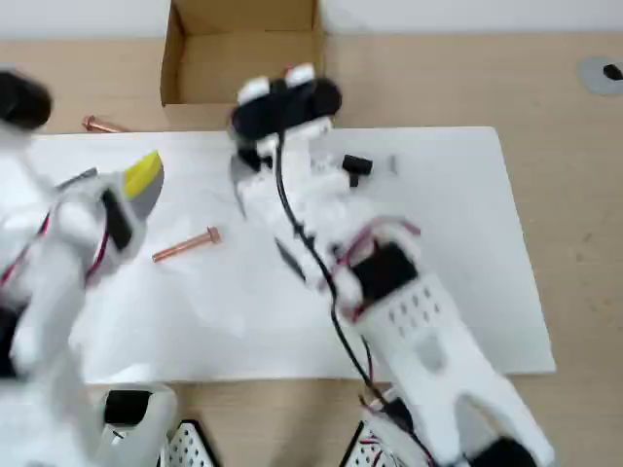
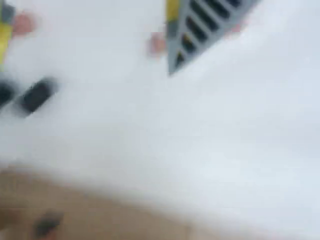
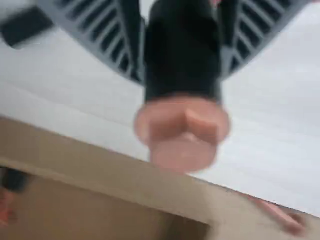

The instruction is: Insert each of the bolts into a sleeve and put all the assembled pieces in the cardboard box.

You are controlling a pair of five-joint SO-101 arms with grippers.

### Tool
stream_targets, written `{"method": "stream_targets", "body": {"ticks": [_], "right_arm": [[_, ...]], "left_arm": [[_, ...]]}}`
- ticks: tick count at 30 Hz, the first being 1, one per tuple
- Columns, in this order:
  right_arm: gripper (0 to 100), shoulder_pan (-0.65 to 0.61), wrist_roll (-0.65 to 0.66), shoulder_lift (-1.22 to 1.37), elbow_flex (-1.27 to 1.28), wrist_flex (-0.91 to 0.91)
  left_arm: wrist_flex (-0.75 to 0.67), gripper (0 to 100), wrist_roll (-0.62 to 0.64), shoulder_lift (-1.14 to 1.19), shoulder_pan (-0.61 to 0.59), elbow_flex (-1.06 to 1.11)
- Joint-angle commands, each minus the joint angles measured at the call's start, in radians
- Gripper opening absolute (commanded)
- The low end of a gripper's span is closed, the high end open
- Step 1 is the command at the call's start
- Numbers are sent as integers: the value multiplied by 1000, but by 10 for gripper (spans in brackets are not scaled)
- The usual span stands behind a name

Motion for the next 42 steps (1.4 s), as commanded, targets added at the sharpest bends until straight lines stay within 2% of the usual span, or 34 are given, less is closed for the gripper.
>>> {"method": "stream_targets", "body": {"ticks": [1, 8, 13, 21, 28, 31, 35, 42], "right_arm": [[9, 87, 29, 188, -317, 61], [9, 165, 106, 616, -743, 77], [9, 194, 115, 934, -1073, 75], [10, 252, 152, 1445, -1609, 74], [12, 297, 282, 1837, -1998, 37], [12, 300, 330, 1929, -2091, 38], [24, 305, 334, 1965, -2114, 40], [217, 305, 342, 1962, -2121, 123]], "left_arm": [[0, 229, -57, 99, -31, 83], [-48, 229, -245, 225, 6, 133], [-193, 229, -313, 243, 2, 236], [-489, 229, -407, 300, 8, 514], [-575, 229, -486, 394, 9, 598], [-568, 229, -559, 453, 41, 601], [-575, 229, -594, 556, 101, 597], [-582, 229, -582, 687, 120, 500]]}}
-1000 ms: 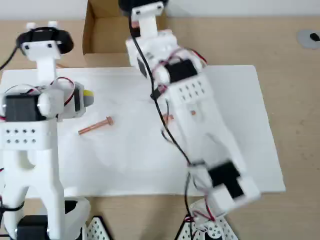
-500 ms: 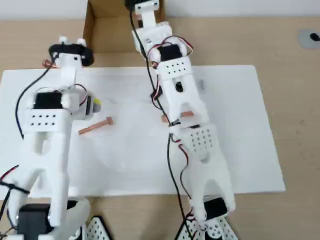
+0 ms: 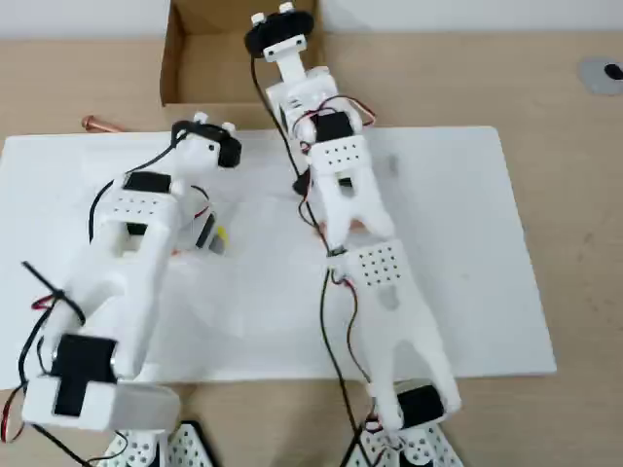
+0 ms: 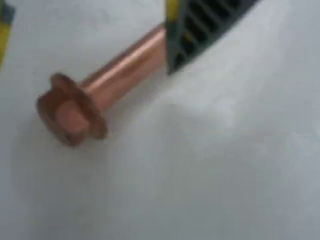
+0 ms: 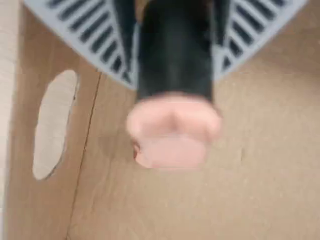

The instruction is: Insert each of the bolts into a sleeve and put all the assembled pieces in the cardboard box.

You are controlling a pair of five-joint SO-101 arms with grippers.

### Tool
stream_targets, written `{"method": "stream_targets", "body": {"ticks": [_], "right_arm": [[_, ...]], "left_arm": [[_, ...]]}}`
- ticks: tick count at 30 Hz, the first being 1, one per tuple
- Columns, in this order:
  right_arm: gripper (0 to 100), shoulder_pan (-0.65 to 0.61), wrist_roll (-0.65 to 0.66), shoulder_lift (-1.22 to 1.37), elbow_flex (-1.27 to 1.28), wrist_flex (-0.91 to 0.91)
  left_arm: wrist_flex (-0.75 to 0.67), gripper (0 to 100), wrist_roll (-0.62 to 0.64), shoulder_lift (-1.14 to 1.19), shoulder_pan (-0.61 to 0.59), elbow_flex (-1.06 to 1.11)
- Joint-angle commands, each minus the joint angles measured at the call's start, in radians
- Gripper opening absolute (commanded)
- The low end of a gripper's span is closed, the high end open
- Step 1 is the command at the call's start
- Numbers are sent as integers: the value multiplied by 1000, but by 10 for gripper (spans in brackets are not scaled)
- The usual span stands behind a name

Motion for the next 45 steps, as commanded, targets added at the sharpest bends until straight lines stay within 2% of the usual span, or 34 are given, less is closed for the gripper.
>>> {"method": "stream_targets", "body": {"ticks": [1, 9, 13, 18, 28, 32, 38, 45], "right_arm": [[229, 27, 11, -33, -81, 20], [242, 79, 5, -45, -99, 28], [242, 124, 3, -114, -99, 32], [242, 206, 3, -234, -99, 103], [240, 486, 3, -461, -99, 167], [240, 564, -15, -555, -99, 252], [240, 631, -117, -697, -99, 359], [240, 644, -132, -822, -99, 431]], "left_arm": [[-6, 229, 20, 5, 11, -92], [150, 229, 149, -58, 86, -295], [233, 229, 190, -96, 224, -371], [229, 229, 175, -88, 376, -381], [34, 229, 48, 21, 451, -367], [-44, 229, 11, 76, 499, -367], [-192, 229, -60, 199, 503, -374], [-213, 228, -98, 400, 483, -486]]}}
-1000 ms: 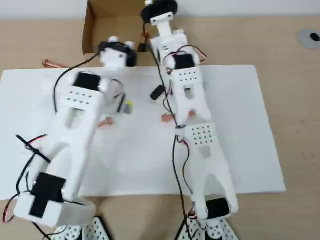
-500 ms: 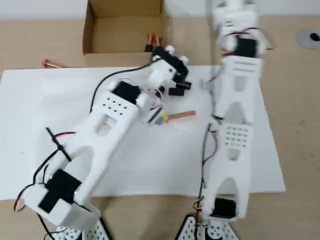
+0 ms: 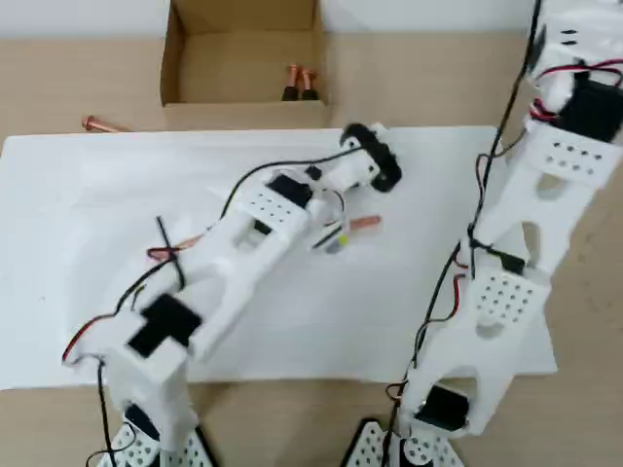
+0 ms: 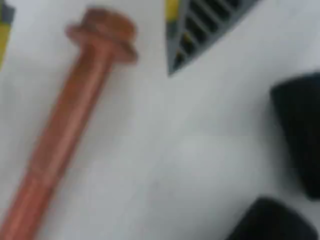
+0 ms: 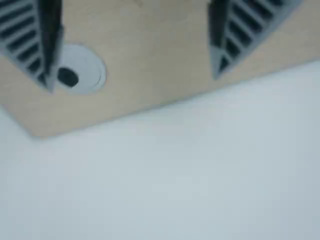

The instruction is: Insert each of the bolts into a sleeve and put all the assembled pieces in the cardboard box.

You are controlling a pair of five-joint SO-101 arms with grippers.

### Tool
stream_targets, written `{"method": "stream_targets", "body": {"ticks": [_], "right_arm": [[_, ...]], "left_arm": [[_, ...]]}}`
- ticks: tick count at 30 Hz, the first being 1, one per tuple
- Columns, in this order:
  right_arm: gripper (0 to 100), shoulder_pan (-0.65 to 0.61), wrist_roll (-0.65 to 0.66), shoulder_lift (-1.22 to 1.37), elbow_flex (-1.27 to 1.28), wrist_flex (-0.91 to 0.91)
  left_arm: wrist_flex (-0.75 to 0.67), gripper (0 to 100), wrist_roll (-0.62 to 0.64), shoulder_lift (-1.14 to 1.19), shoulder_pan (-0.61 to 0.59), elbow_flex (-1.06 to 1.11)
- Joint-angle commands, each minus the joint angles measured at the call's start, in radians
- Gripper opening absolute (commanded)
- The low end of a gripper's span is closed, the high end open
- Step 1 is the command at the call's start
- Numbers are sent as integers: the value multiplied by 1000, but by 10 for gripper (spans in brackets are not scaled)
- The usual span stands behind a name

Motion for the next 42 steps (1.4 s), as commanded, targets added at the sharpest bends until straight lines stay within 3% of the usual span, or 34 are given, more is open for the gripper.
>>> {"method": "stream_targets", "body": {"ticks": [1, 4, 9, 16, 34, 42], "right_arm": [[240, 15, -8, -119, -50, 18], [240, 15, -8, -143, -50, 18], [240, 15, -8, -148, -50, 32], [240, 12, -8, -148, -50, 41], [239, 8, -8, -153, -50, 41], [239, 8, -9, -171, -50, 69]], "left_arm": [[-15, 228, -9, 64, -15, -124], [-5, 215, -9, 139, -20, -189], [104, 73, -6, 220, -20, -325], [216, 27, 14, 249, -32, -456], [881, 27, 46, 249, -31, -1249], [898, 80, 68, 180, -83, -1243]]}}
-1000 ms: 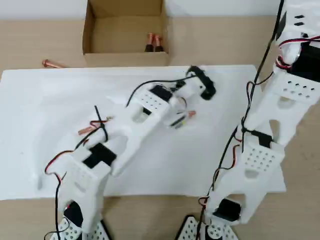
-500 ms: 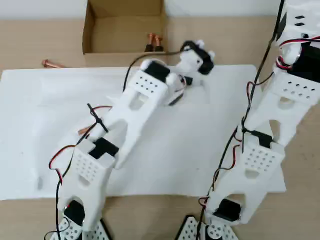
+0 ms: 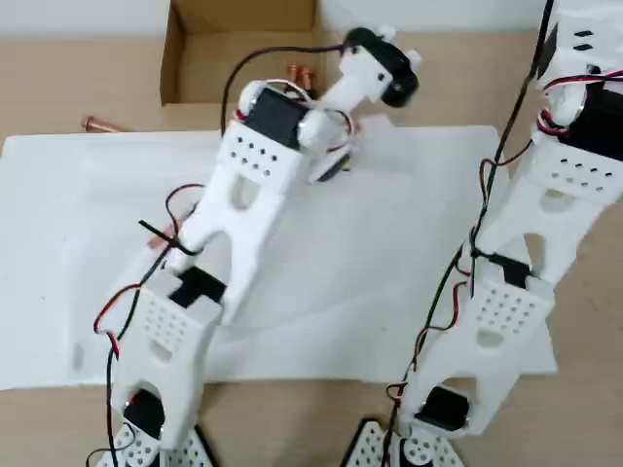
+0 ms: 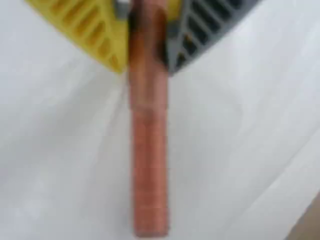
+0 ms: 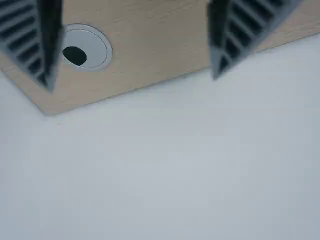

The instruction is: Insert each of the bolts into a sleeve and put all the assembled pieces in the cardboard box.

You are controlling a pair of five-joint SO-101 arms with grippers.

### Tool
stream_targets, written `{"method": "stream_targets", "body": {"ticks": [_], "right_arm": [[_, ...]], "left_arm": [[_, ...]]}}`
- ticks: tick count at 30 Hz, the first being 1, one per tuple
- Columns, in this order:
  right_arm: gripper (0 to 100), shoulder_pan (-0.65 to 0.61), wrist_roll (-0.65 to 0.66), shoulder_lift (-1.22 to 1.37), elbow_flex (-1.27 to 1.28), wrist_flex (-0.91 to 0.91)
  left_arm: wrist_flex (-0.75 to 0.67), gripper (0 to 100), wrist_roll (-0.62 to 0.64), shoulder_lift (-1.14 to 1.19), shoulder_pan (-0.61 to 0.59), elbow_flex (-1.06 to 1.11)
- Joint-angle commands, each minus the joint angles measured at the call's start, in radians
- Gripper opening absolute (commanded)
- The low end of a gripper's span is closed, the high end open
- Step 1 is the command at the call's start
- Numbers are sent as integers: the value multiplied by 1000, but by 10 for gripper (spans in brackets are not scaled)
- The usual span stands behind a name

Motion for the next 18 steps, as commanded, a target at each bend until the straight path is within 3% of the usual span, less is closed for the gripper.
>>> {"method": "stream_targets", "body": {"ticks": [1, 7, 18], "right_arm": [[239, 7, -8, -105, -44, 28], [239, 12, -101, -134, -44, 38], [239, 12, -104, -137, -44, 137]], "left_arm": [[8, 86, 9, -94, -25, 9], [8, 103, 2, -160, -29, 92], [-21, 102, -21, -84, -146, 195]]}}
